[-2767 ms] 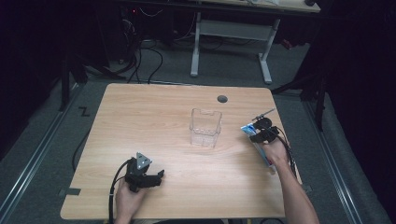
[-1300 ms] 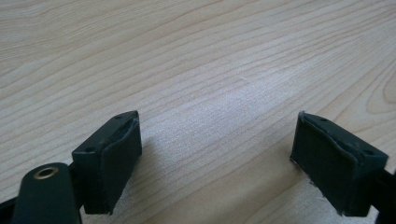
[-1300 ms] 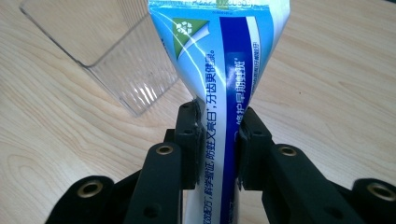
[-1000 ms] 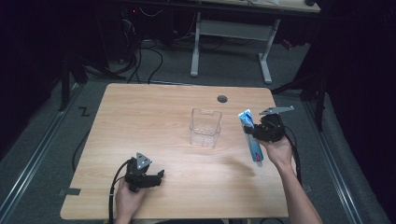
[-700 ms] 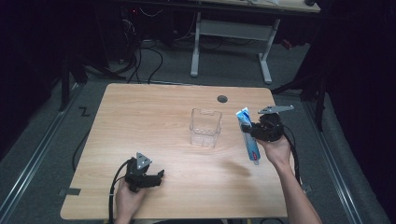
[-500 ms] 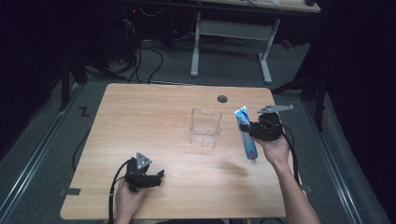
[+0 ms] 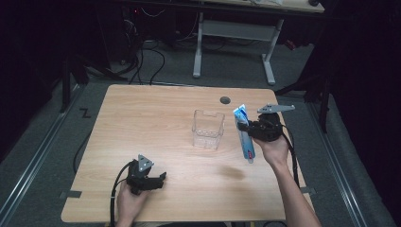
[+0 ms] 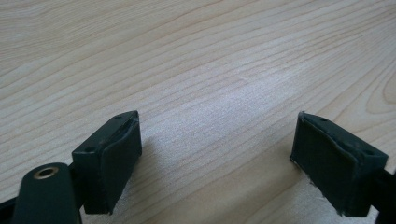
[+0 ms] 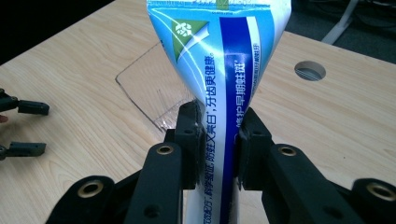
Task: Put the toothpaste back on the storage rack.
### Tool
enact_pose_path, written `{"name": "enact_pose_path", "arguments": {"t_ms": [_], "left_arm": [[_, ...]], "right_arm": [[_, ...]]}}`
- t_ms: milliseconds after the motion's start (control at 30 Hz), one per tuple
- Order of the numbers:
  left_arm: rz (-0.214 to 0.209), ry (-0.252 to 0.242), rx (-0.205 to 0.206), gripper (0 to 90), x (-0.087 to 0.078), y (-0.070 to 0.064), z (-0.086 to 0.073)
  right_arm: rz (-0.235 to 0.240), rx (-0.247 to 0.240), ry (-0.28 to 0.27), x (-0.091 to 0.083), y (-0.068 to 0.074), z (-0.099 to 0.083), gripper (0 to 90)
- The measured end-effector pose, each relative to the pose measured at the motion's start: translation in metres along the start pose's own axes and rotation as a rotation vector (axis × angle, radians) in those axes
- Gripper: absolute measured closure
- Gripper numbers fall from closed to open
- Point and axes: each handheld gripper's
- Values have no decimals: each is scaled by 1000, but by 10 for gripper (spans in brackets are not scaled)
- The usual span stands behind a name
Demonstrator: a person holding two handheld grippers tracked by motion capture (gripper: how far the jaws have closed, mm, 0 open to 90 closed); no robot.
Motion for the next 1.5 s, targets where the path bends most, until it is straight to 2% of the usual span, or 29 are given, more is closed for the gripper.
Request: {"name": "enact_pose_path", "arguments": {"t_ms": [900,1500], "left_arm": [[0,0,0,162,0,0,0],[0,0,1,162,0,0,0]], "right_arm": [[28,-32,-46,2,11,17,741],[54,-33,-67,7,15,27,741]]}}
Point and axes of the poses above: each handheld gripper's, and its own axes: x roughly forward along the jaws, z roughly out of its top, y roughly to its left, and after that the axes turned 4 degrees about z, right-handed
